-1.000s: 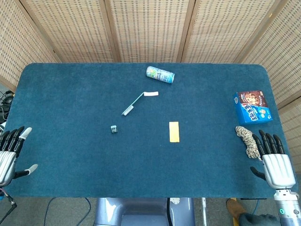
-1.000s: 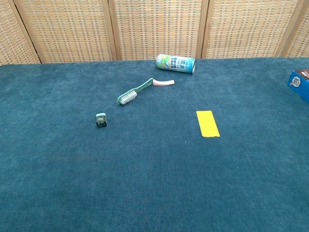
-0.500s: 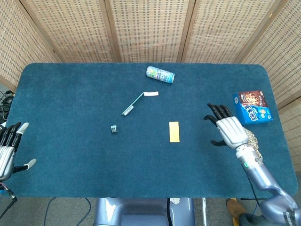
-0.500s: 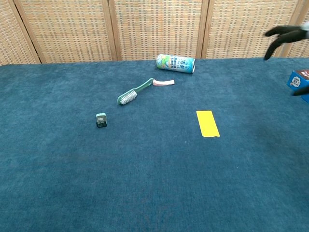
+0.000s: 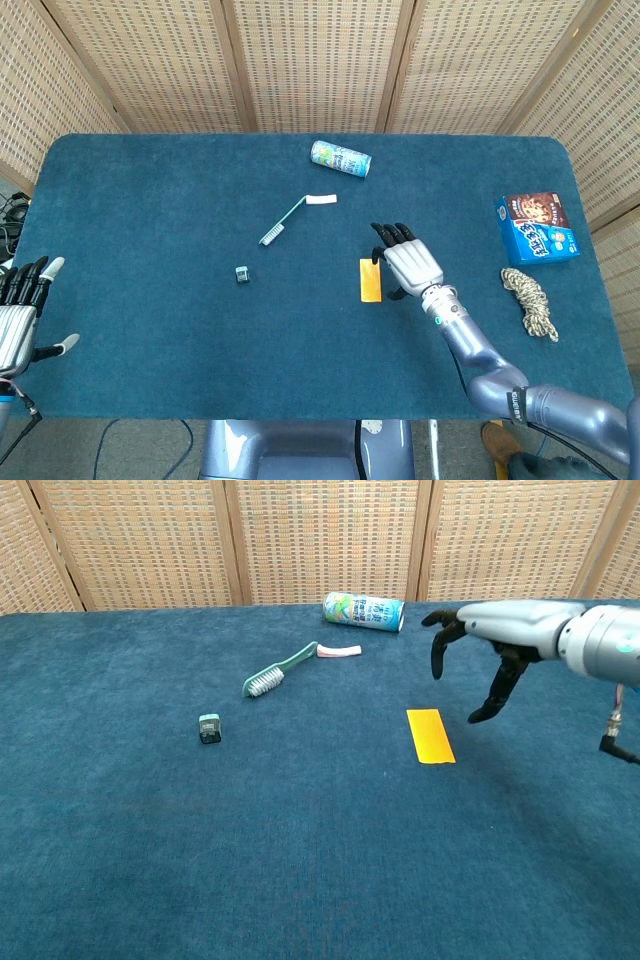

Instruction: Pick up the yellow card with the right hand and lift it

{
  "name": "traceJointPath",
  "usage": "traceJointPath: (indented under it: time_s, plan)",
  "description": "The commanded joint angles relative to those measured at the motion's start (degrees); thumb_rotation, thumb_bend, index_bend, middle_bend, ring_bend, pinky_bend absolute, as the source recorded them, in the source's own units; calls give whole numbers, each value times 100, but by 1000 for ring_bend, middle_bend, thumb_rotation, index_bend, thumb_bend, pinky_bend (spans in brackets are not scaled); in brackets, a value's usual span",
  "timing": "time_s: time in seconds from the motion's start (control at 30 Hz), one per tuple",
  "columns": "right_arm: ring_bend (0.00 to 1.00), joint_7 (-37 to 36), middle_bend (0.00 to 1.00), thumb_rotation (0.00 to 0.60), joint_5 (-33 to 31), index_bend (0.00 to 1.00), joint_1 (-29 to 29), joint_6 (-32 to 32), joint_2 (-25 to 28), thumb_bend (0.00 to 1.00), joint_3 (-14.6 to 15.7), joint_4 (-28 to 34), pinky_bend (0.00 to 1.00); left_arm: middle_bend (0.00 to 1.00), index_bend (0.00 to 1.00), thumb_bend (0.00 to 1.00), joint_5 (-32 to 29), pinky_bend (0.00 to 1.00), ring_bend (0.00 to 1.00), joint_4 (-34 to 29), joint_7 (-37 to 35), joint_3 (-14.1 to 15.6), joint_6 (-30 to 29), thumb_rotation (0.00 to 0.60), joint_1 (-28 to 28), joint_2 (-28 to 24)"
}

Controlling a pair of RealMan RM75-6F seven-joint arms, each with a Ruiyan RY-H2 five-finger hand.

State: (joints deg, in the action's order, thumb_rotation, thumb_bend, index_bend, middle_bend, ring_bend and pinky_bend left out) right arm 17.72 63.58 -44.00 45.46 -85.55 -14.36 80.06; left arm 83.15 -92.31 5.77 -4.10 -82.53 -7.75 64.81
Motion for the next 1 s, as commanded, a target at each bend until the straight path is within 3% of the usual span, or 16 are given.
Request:
traceJointPath:
  time_s: [0.03, 0.5, 1.0]
  plan:
    - [0, 25, 0, 600, -95, 438, -82, -15, -242, 164, 107, -211, 0, 0, 0, 0, 15, 0, 0, -9, 5, 5, -2, 600, -6, 0]
    - [0, 292, 0, 600, -271, 452, -316, 15, -873, 207, 275, -817, 0, 0, 0, 0, 15, 0, 0, -39, -26, 9, -41, 600, 2, -27]
    - [0, 573, 0, 600, -637, 452, -464, -39, -1198, 210, 338, -1147, 0, 0, 0, 0, -47, 0, 0, -10, -82, -8, 15, 600, -26, -41]
